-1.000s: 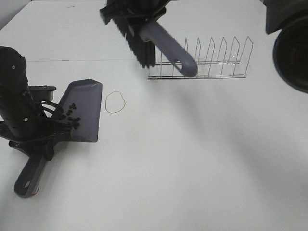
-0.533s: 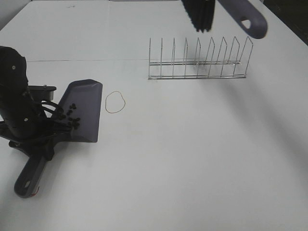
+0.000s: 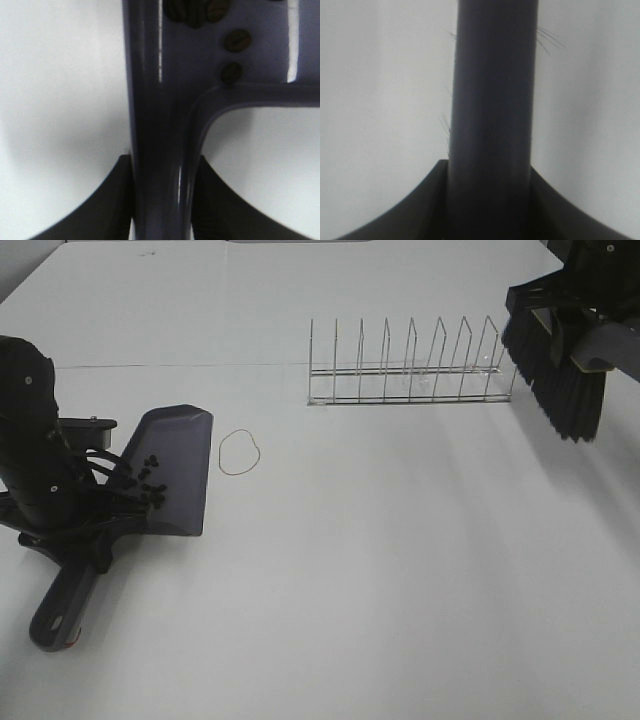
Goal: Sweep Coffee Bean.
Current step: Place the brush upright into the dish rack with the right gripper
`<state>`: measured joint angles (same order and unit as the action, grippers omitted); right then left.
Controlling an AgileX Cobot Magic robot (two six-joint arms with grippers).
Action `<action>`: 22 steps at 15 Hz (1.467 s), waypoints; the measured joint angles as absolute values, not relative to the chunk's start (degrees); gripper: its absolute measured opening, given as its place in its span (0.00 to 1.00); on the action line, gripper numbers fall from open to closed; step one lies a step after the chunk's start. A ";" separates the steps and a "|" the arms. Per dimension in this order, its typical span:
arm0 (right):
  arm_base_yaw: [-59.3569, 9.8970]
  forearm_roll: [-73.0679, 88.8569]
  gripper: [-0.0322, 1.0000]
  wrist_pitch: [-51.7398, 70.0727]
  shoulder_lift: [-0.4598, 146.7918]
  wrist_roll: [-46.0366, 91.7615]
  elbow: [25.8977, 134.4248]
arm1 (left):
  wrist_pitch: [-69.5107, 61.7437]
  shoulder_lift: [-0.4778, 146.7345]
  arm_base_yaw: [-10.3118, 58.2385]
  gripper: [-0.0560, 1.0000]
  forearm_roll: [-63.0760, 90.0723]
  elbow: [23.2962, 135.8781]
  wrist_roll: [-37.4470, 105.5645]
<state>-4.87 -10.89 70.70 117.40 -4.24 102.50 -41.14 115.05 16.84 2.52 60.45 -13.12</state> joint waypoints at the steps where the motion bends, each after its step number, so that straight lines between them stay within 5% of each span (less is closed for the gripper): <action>1: -4.53 -10.89 0.37 70.70 117.51 -4.24 101.76 | -41.14 115.05 16.84 0.31 2.52 60.45 -13.12; 13: -4.30 -12.83 0.37 61.99 127.20 -4.24 102.39 | -41.14 115.05 16.84 0.31 2.52 60.45 -13.12; 22: -4.30 -14.32 0.37 64.46 140.37 -4.24 123.19 | -41.14 115.05 16.84 0.31 2.58 60.45 -13.12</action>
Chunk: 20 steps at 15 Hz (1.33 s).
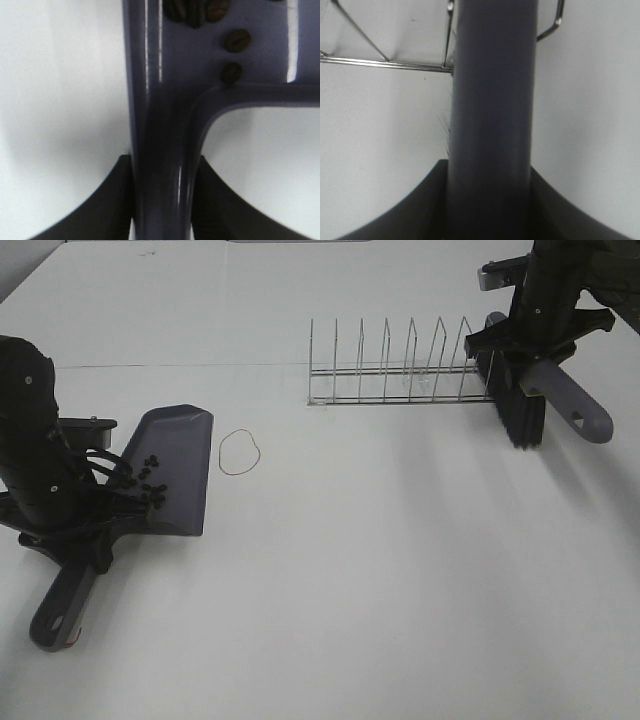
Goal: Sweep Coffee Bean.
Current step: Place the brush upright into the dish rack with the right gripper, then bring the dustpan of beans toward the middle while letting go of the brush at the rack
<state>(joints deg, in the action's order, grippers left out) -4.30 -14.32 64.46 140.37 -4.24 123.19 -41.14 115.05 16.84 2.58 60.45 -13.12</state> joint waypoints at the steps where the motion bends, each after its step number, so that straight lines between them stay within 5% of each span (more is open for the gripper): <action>1: -4.30 -14.32 0.37 64.86 140.89 -4.24 123.70 | -41.14 115.05 16.84 0.31 2.58 60.45 -13.06; 3: -4.30 -14.73 0.38 64.80 141.12 -4.93 123.93 | -41.14 115.05 16.84 0.31 2.58 60.45 -13.06; 6: -4.30 -18.74 0.72 64.80 141.12 -7.56 123.99 | -41.14 115.05 16.84 0.31 2.58 60.45 -13.06; 8: -4.30 -20.68 0.85 64.86 141.12 -8.37 123.99 | -41.14 115.05 16.84 0.31 2.58 60.45 -13.06; 20: -4.30 -15.13 0.88 66.35 136.54 -8.42 124.05 | -40.57 114.42 16.84 0.31 6.76 60.16 -12.66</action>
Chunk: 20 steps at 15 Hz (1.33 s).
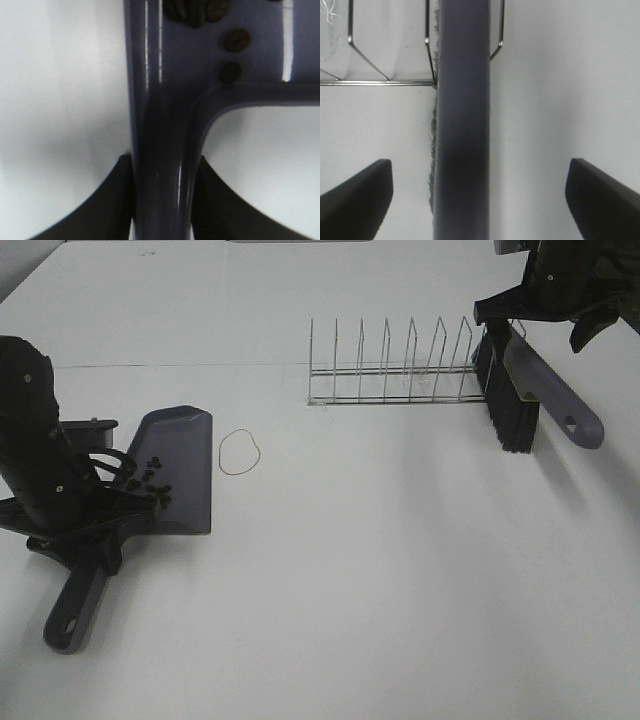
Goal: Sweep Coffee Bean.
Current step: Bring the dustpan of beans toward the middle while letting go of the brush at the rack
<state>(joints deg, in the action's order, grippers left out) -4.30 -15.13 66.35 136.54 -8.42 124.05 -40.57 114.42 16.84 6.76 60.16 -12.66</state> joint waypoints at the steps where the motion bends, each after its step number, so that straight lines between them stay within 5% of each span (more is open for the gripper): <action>1: -4.30 -14.38 0.88 66.35 136.54 -8.42 124.05 | -40.51 114.42 16.96 0.31 6.99 60.16 -12.61; 12: -4.30 -14.04 0.88 67.90 135.91 -8.42 124.10 | -40.16 114.48 21.20 0.32 7.56 61.82 -15.24; 14: -4.30 -13.98 0.88 67.95 134.47 -8.42 124.10 | -40.16 114.48 21.20 0.38 7.56 61.82 -15.24; 17: -4.30 -13.81 0.88 69.61 132.41 -8.42 124.16 | -40.22 114.42 21.20 0.62 7.51 61.82 -15.18; 20: -4.30 -12.66 0.88 69.73 131.78 -8.37 124.16 | -41.88 112.53 21.20 0.66 7.22 62.34 -14.61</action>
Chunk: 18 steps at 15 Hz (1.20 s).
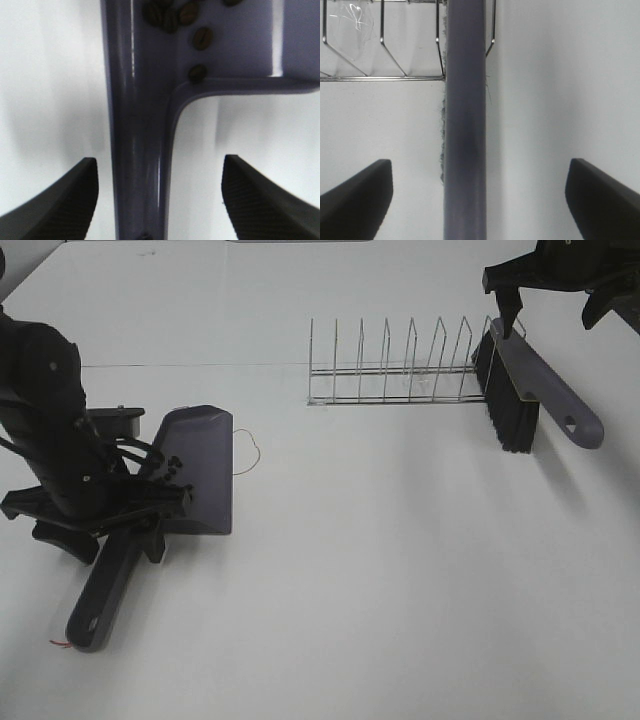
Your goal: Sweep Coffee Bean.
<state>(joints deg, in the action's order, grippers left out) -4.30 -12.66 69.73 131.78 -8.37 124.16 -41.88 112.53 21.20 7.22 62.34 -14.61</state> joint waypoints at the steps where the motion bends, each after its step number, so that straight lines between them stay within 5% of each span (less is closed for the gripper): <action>1: -4.30 -11.63 0.88 69.73 131.26 -8.08 124.16 | -42.63 110.70 21.20 0.66 6.88 62.85 -14.61; 7: -4.30 -7.79 0.87 69.67 120.44 -6.70 114.88 | -55.75 92.19 21.20 0.67 -0.69 64.17 -14.84; 18: -4.30 -5.56 0.87 69.73 78.50 -5.73 63.48 | -69.84 47.21 21.20 0.67 -3.27 56.15 -13.29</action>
